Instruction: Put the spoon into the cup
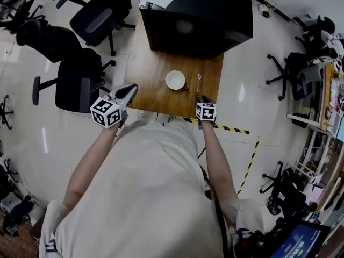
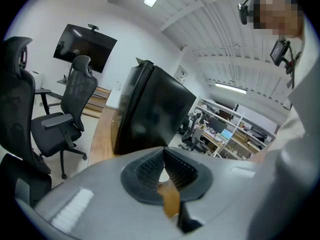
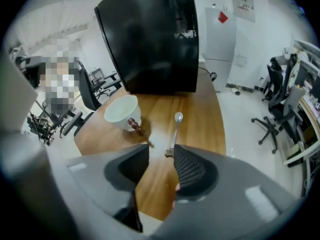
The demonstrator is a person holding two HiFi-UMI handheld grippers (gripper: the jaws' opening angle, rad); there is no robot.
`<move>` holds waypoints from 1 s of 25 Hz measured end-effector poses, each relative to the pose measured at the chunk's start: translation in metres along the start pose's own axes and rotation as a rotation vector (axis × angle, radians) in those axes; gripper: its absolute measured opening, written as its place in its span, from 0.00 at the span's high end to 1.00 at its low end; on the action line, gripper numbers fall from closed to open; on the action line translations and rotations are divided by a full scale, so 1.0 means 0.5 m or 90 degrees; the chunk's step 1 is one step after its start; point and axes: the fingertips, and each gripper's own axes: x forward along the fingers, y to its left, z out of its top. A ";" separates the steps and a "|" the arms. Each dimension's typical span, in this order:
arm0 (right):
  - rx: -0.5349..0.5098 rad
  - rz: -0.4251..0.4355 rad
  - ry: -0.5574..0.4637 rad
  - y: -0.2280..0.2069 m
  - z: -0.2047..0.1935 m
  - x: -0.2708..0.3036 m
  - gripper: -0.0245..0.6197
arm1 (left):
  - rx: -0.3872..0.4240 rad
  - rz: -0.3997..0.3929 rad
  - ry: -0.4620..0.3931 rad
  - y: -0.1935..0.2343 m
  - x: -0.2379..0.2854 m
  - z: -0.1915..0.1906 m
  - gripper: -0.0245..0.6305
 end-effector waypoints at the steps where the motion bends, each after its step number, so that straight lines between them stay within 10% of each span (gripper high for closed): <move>1: -0.004 -0.002 0.015 -0.005 -0.009 0.015 0.72 | -0.001 0.006 0.002 -0.002 -0.002 -0.003 0.96; 25: 0.028 -0.024 0.109 -0.042 -0.069 0.142 0.69 | -0.062 0.142 -0.021 0.013 -0.049 -0.040 0.96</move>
